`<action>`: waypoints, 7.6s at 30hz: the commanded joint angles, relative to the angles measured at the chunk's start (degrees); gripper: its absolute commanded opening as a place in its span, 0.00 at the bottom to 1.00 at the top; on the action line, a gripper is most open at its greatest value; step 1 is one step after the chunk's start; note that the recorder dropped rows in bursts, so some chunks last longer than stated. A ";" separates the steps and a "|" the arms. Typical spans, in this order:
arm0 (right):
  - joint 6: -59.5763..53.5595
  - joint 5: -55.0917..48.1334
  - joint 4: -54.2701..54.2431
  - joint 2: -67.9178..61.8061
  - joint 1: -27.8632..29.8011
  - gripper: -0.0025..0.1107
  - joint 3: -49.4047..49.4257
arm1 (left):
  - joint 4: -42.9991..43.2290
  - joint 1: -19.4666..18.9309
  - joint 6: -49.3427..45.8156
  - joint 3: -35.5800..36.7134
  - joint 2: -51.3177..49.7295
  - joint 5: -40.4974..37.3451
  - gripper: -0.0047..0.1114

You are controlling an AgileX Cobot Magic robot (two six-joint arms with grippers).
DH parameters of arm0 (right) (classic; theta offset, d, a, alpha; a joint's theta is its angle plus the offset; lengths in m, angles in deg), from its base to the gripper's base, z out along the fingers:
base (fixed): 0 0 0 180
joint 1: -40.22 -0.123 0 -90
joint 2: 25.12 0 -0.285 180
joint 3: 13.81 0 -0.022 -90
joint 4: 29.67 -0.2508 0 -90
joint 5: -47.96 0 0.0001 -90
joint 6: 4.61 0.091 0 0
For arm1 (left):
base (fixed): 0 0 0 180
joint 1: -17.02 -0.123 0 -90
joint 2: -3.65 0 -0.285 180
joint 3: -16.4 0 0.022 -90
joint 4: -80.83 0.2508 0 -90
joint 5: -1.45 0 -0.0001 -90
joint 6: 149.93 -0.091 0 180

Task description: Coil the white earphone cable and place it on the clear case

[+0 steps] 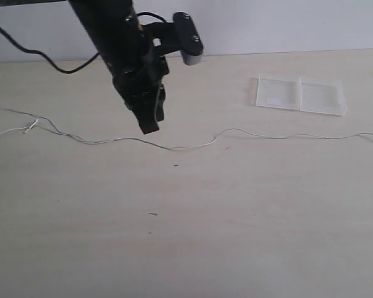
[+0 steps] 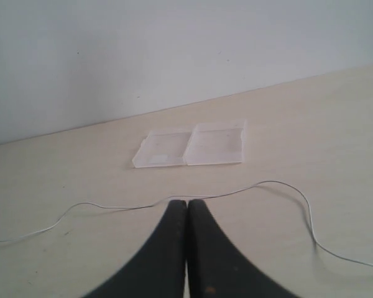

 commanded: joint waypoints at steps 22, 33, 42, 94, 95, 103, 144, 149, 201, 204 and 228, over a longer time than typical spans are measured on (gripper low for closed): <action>-0.08 0.16 0.41 0.34 -0.01 0.02 0.24 | -4.27 3.30 -1.65 -29.59 -25.70 -9.15 0.47; -0.08 0.16 0.41 0.34 -0.01 0.02 0.24 | -0.59 3.30 -0.21 -29.59 -28.45 -9.15 0.47; -0.08 0.16 0.41 0.34 -0.01 0.02 0.24 | -0.44 3.30 -0.21 -29.59 -30.55 -9.15 0.47; -0.08 0.16 0.41 0.34 -0.01 0.02 0.24 | 3.47 3.19 7.97 -29.59 -20.98 -5.18 0.04; -0.08 0.16 0.41 0.34 -0.01 0.02 0.24 | 3.47 3.19 8.75 -29.59 -18.31 -5.46 0.04; -0.08 0.16 0.41 0.34 -0.01 0.02 0.24 | 4.00 3.19 10.40 -29.59 2.33 -6.20 0.04; -0.08 0.16 0.41 0.34 -0.01 0.02 0.24 | 3.33 3.19 15.47 -46.49 16.09 -4.60 0.04; -0.08 0.16 0.41 0.34 -0.01 0.02 0.24 | 0.55 3.19 14.63 -45.82 15.75 -6.65 0.04; 1.45 36.62 -11.35 0.34 -0.01 0.02 0.24 | -1.33 3.19 21.05 -45.82 14.97 -1.83 0.04; 1.34 38.72 -10.68 -0.49 -0.01 0.02 -0.87 | -1.33 3.19 22.53 -45.82 15.10 -1.83 0.04; 68.13 57.63 90.39 -64.23 -0.01 0.02 -48.93 | -1.14 3.19 30.08 -45.82 15.38 -2.58 0.04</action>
